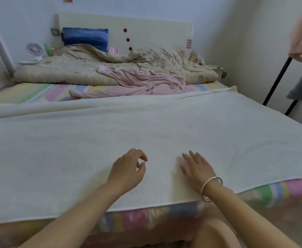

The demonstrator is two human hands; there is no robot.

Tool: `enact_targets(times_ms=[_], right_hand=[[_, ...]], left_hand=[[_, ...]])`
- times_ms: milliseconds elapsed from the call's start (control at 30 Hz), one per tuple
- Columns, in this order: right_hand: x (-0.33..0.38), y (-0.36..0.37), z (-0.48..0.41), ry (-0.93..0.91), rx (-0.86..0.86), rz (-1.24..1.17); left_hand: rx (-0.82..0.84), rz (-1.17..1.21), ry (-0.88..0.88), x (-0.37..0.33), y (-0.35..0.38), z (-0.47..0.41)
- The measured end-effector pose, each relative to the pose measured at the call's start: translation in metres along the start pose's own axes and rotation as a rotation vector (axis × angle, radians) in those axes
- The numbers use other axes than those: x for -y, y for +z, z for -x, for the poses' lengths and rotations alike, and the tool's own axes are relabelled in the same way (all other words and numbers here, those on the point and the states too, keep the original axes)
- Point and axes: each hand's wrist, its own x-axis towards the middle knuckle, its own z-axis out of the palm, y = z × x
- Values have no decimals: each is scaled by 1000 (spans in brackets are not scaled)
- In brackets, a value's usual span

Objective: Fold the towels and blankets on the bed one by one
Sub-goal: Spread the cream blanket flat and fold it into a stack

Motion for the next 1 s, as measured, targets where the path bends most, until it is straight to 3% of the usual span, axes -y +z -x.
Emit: enact_targets(times_ms=[233,400,500,733,833,1000], right_hand=[[139,42,-173,-93,59,43],[237,61,-319,-289,99,54],[278,73,-346,-274,133,41],[277,20,-393,-179,-175,-126],[255,-6,-439,-93,-160,-146],[202,-39,-515,-15,-27,52]], left_hand=[[-198,-71,-261,168,-43,-140],[-254,-248,-269,278,-50,-236],[-249,-261,-239,303,-47,-244],[-291,-120,-298,302,-99,-269],[-234,-169,-289,305,-127,-311],[58,-306,-160,300,-125,-398]])
